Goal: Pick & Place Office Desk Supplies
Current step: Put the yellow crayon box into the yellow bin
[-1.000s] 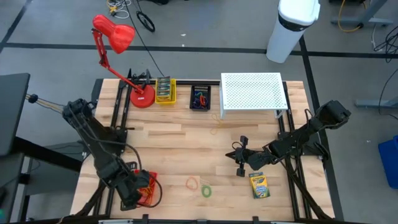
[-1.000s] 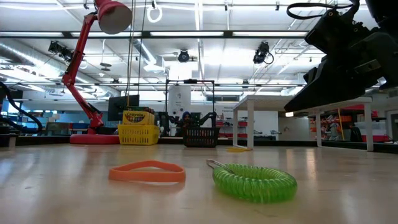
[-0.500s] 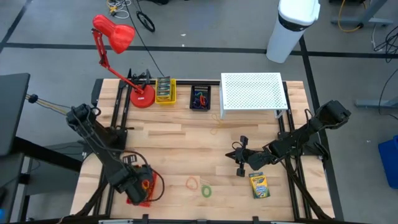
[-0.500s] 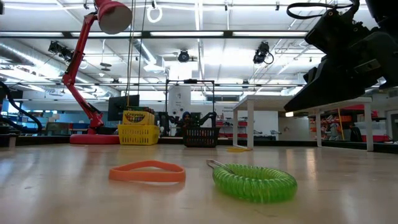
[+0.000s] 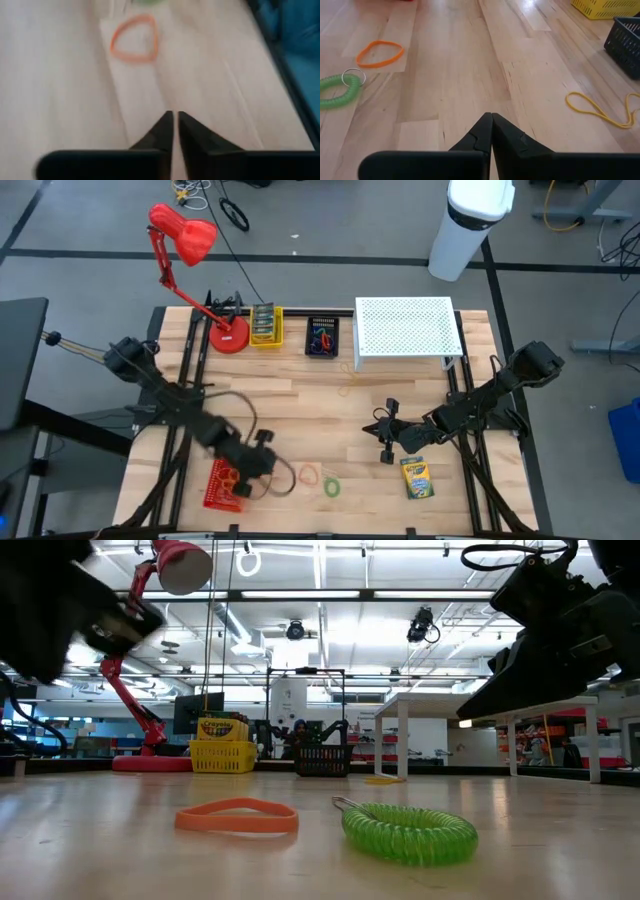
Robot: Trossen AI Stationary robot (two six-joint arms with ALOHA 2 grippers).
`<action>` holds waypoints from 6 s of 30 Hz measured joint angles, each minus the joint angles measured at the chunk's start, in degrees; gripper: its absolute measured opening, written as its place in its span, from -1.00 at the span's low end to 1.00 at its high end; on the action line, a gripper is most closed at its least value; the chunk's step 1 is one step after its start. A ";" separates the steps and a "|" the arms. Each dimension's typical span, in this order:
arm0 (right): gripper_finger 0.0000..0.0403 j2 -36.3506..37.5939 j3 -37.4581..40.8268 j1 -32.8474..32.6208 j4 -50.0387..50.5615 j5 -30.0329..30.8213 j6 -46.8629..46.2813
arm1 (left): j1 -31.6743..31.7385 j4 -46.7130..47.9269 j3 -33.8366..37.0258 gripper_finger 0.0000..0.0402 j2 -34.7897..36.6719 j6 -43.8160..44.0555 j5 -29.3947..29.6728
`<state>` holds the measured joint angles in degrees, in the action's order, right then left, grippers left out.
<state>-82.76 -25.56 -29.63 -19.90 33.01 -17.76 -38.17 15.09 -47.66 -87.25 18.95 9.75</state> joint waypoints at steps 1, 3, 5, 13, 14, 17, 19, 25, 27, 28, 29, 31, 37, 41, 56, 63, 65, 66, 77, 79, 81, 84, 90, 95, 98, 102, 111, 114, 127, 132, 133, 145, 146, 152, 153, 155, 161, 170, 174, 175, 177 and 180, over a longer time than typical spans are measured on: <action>-0.92 0.00 -0.57 0.02 1.38 -0.15 -0.26 | 2.12 -6.70 3.25 -0.91 0.29 -2.49 -2.58; -0.92 0.38 -2.96 0.02 7.15 -2.15 -1.38 | 6.77 -18.58 8.70 -0.96 0.47 -7.00 -7.16; -0.92 0.96 -7.05 0.00 16.87 -4.95 -4.21 | 11.22 -30.19 12.86 -0.96 0.38 -11.05 -10.93; -0.77 -0.51 -24.08 -1.46 55.02 -19.72 -24.84 | 22.14 -52.36 17.71 -0.95 0.05 -21.56 -14.92; -0.71 -1.04 -25.84 -2.29 58.52 -21.66 -26.73 | 22.68 -52.95 17.71 -0.95 0.03 -21.99 -14.89; -0.51 -2.44 -29.99 -5.43 68.38 -25.02 -30.24 | 23.29 -53.57 17.71 -0.94 0.03 -23.35 -14.88; -0.37 -3.23 -31.47 -7.78 73.42 -26.87 -31.49 | 23.20 -53.23 17.71 -0.94 0.03 -23.88 -14.88; -0.15 -3.82 -29.72 -11.43 74.64 -33.48 -32.88 | 22.52 -52.76 17.71 -0.94 0.03 -24.10 -14.81; -0.15 -3.82 -28.35 -11.23 73.09 -34.16 -32.89 | 22.38 -52.63 17.71 -0.94 0.03 -24.42 -14.77; -0.16 -3.82 -27.60 -11.19 71.90 -34.06 -32.45 | 22.38 -52.56 17.71 -0.94 0.03 -24.88 -14.79; -0.17 -3.82 -26.92 -11.18 70.78 -33.96 -31.43 | 22.38 -52.50 17.72 -0.94 0.03 -25.30 -14.79; -0.19 -3.82 -25.64 -11.23 67.87 -34.14 -29.84 | 22.44 -52.52 17.73 -0.94 0.03 -25.91 -14.76; -0.26 -3.82 -21.71 -10.34 59.88 -35.18 -28.87 | 22.48 -52.54 17.73 -0.94 0.03 -26.63 -14.72; -0.26 -3.82 -20.16 -8.51 59.02 -36.65 -29.73 | 22.48 -52.56 17.73 -0.94 0.03 -26.61 -14.71; -0.76 -3.80 -18.62 -7.45 55.52 -40.36 -24.92 | 22.46 -52.56 17.73 -0.94 0.01 -26.50 -14.72; -0.93 -3.74 -19.95 -7.45 56.14 -38.28 -22.53 | 22.46 -52.56 17.73 -0.94 0.01 -26.50 -12.85; -0.92 -3.74 -22.04 -7.45 56.30 -36.47 -21.30 | 22.46 -52.37 17.73 -0.94 0.01 -26.50 -10.74; -0.94 -3.74 -23.30 -7.45 56.57 -35.52 -20.61 | 22.46 -52.06 17.73 -0.94 0.01 -26.63 -9.51; -0.98 -4.45 -36.39 -5.97 63.54 -14.16 -9.08 | 22.51 -45.98 17.77 -0.94 2.30 -26.31 5.79; -0.98 -5.82 -37.60 -4.58 63.86 -8.76 -6.86 | 22.51 -44.11 17.77 -0.94 3.48 -25.91 7.99; -0.99 -8.33 -38.80 -2.85 63.28 -3.97 -3.79 | 22.50 -42.10 17.76 -0.94 4.54 -25.64 9.52; -0.99 -13.48 -40.82 -0.36 61.15 4.18 1.81 | 22.51 -41.01 17.78 -0.94 5.64 -25.65 11.43; -0.99 -23.38 -44.35 1.66 46.83 18.43 21.46 | 23.32 -50.28 24.33 -0.97 8.79 -24.14 13.70; -0.99 -28.01 -45.18 2.73 32.24 21.52 37.38 | 24.25 -56.18 27.30 -0.89 10.99 -12.46 12.33; -0.99 -30.17 -45.18 3.17 26.18 21.55 45.19 | 24.22 -52.53 25.65 -0.74 9.91 -8.20 10.05; -0.99 -32.46 -45.20 3.39 20.97 23.31 52.46 | 24.23 -48.49 22.19 -0.47 7.24 -5.49 7.79; -0.99 -34.16 -45.15 3.39 19.58 23.94 55.92 | 24.25 -48.33 18.27 -0.03 4.73 -4.33 6.58; -0.99 -34.16 -45.14 3.41 19.47 23.45 55.95 | 24.28 -48.14 18.27 -0.02 4.71 -4.08 6.89; -0.98 -34.16 -45.11 3.41 16.12 20.41 57.26 | 24.28 -51.79 18.21 -0.24 -0.36 -3.55 5.40; -0.98 -34.16 -45.11 3.41 16.11 20.35 57.26 | 24.30 -51.71 18.21 -0.43 -0.36 -2.85 4.92; -0.98 -34.16 -45.11 3.41 16.11 20.33 57.26 | 24.30 -51.69 18.21 -0.50 -0.36 -2.61 4.37; -0.71 -34.16 -45.07 1.33 12.04 26.41 57.01 | 24.28 -48.54 18.21 -0.97 0.84 -4.42 6.59; -0.63 -34.16 -45.07 0.73 10.96 29.74 57.01 | 24.36 -48.50 18.23 -0.97 1.54 -4.98 7.27; -0.25 -33.67 -45.07 -3.16 9.19 46.33 56.40 | 24.74 -44.32 18.27 -0.97 8.49 -7.40 15.02; -0.24 -33.66 -45.07 -3.80 9.19 47.04 55.55 | 25.06 -43.36 18.27 -0.97 9.94 -7.39 16.66; -0.29 -33.66 -45.07 -4.71 9.31 47.06 53.46 | 25.80 -39.97 18.27 -0.97 13.23 -7.31 19.82; -0.84 -33.66 -45.07 -5.66 10.93 43.25 47.77 | 28.03 -27.03 18.27 -0.97 22.61 -9.26 32.16; -0.85 -33.66 -45.07 -5.11 10.97 39.31 45.67 | 36.26 -15.58 18.27 -0.97 28.47 -18.53 36.30; -0.97 -33.66 -45.07 -5.14 11.06 39.32 44.98 | 42.19 -15.92 18.27 -0.97 28.71 -22.62 33.16; -0.97 -33.66 -45.07 -5.18 11.06 39.32 45.00 | 43.75 -16.60 18.27 -0.97 28.71 -22.67 32.67; -0.95 -33.66 -45.07 -5.22 11.04 39.31 44.98 | 46.84 -17.79 18.27 -0.97 28.75 -21.76 31.82; -0.92 -33.66 -45.07 -5.22 11.04 39.18 44.98 | 50.37 -20.79 18.27 -0.97 28.75 -18.30 31.76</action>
<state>-116.42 -70.63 -34.85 -8.86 72.20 27.22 12.20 -5.71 -29.39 -58.50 0.65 41.51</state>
